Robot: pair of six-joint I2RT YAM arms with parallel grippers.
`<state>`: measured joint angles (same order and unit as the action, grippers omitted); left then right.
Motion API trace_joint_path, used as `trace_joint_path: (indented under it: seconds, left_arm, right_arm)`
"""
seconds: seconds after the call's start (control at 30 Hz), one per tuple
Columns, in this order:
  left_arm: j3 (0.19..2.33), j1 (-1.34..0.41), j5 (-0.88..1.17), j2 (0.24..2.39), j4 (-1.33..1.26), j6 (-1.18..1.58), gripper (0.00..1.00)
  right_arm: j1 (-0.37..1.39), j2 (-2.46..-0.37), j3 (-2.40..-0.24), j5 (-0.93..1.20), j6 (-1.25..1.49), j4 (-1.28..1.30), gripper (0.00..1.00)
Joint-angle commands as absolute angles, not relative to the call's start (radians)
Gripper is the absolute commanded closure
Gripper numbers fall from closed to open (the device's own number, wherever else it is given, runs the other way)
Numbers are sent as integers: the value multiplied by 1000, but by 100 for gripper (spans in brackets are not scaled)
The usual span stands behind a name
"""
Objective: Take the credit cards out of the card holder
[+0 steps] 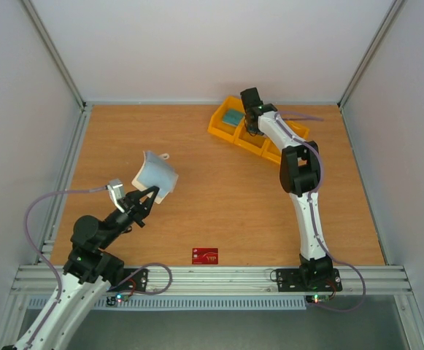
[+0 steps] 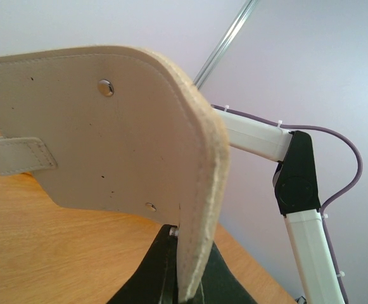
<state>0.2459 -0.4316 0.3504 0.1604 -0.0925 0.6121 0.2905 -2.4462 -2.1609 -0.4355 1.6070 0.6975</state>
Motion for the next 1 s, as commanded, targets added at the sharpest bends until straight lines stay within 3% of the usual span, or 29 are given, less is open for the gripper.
trace_joint_path:
  seconds: [0.0, 0.07, 0.1, 0.37, 0.57, 0.8, 0.9, 0.97]
  left_arm:
    - [236, -426, 336, 139, -132, 589, 100]
    - [236, -426, 335, 137, -131, 588, 100]
    - [236, -426, 335, 136, -131, 588, 100]
    - [236, -426, 339, 127, -131, 587, 100]
    - [236, -426, 344, 124, -133, 577, 100]
    - [242, -426, 388, 131, -161, 539, 100]
    - [262, -426, 488, 204, -237, 504, 100]
    - [284, -426, 564, 259, -293, 495, 100]
  right_arm:
    - [283, -2465, -2215, -430, 1639, 684, 27]
    - [280, -2467, -2224, -422, 1640, 691, 4]
    - [277, -2465, -2223, -413, 1642, 692, 2]
    - [270, -2433, -2220, -398, 1597, 674, 2]
    - [271, -2318, -2160, -430, 1405, 594, 2]
    - [307, -2028, -1887, -351, 824, 250, 1]
    - [318, -1886, -1694, -120, 523, -53, 1]
    - [328, -1794, -1636, 80, 323, -106, 1]
